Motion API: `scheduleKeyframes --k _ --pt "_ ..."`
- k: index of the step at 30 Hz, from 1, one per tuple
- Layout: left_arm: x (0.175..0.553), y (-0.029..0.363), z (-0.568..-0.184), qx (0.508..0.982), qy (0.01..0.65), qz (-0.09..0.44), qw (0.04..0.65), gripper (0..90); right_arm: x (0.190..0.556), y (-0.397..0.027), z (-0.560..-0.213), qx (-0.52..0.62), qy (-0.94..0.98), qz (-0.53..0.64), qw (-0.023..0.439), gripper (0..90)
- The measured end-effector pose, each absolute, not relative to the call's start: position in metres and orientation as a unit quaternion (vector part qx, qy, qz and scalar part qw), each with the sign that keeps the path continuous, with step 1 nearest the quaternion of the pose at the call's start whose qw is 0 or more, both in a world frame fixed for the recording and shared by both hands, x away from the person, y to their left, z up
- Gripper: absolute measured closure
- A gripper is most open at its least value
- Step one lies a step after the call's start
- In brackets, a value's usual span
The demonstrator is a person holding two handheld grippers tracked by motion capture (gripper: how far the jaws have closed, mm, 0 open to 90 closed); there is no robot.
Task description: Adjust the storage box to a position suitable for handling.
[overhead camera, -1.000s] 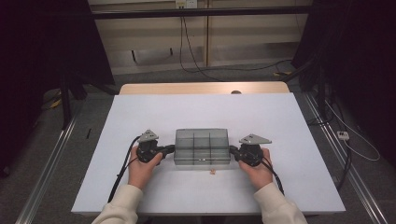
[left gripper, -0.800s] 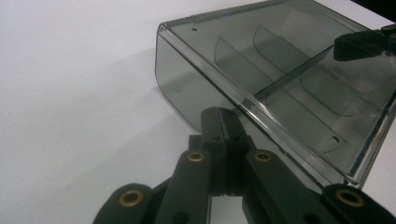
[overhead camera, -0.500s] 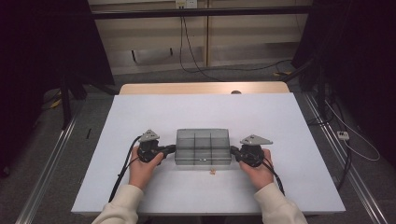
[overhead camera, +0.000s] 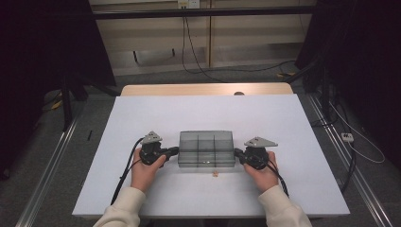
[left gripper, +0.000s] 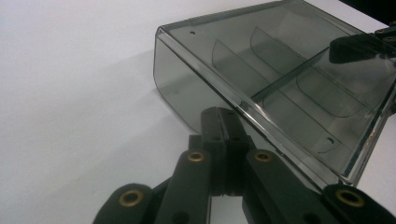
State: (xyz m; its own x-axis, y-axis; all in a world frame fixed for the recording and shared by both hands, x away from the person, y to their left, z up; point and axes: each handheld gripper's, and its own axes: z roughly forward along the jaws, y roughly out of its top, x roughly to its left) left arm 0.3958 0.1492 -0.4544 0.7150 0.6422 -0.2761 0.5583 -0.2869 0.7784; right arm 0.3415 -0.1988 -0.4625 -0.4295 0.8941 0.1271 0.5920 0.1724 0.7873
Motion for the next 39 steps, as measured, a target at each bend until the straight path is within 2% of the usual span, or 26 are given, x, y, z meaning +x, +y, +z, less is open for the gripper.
scheduleKeyframes --k 11,14,15,18,19,20,22,26,27,29,31,32,34,36,39 --pt "0.397 0.15 -0.455 0.799 0.379 0.043 0.465 89.6 0.342 -0.2 -0.462 0.502 0.74 0.409 0.182 90.0" --pt "0.397 0.154 -0.452 0.795 0.387 0.053 0.465 85.6 0.34 -0.203 -0.461 0.503 0.736 0.41 0.193 88.1" --pt "0.398 0.156 -0.451 0.792 0.391 0.054 0.465 79.5 0.34 -0.208 -0.459 0.507 0.729 0.415 0.198 82.4" --pt "0.397 0.161 -0.448 0.788 0.398 0.062 0.465 74.4 0.339 -0.214 -0.455 0.507 0.722 0.425 0.2 80.2" --pt "0.397 0.162 -0.447 0.788 0.398 0.063 0.464 71.3 0.338 -0.217 -0.452 0.505 0.718 0.435 0.199 77.0" --pt "0.397 0.163 -0.446 0.789 0.398 0.066 0.463 66.1 0.335 -0.221 -0.445 0.508 0.707 0.45 0.199 68.6" --pt "0.396 0.164 -0.444 0.79 0.397 0.069 0.462 64.1 0.334 -0.223 -0.441 0.505 0.705 0.456 0.202 65.1" --pt "0.395 0.166 -0.443 0.79 0.402 0.067 0.458 51.5 0.33 -0.225 -0.43 0.502 0.697 0.475 0.193 45.4" --pt "0.395 0.167 -0.443 0.793 0.4 0.067 0.454 47.5 0.328 -0.223 -0.427 0.503 0.693 0.483 0.182 36.7" --pt "0.396 0.168 -0.442 0.793 0.401 0.067 0.454 44.9 0.327 -0.221 -0.425 0.5 0.693 0.488 0.179 35.6" --pt "0.395 0.168 -0.442 0.793 0.403 0.067 0.452 38.7 0.325 -0.216 -0.422 0.49 0.697 0.492 0.178 30.3" --pt "0.396 0.171 -0.441 0.794 0.408 0.059 0.447 32.1 0.323 -0.209 -0.419 0.481 0.701 0.496 0.177 28.2" --pt "0.395 0.171 -0.441 0.79 0.412 0.055 0.45 26.9 0.322 -0.203 -0.417 0.469 0.707 0.502 0.169 28.5" --pt "0.395 0.173 -0.44 0.792 0.409 0.055 0.449 26.4 0.321 -0.2 -0.416 0.46 0.713 0.502 0.167 30.4" --pt "0.394 0.174 -0.438 0.792 0.411 0.052 0.448 19.2 0.317 -0.193 -0.414 0.436 0.722 0.516 0.15 46.8"
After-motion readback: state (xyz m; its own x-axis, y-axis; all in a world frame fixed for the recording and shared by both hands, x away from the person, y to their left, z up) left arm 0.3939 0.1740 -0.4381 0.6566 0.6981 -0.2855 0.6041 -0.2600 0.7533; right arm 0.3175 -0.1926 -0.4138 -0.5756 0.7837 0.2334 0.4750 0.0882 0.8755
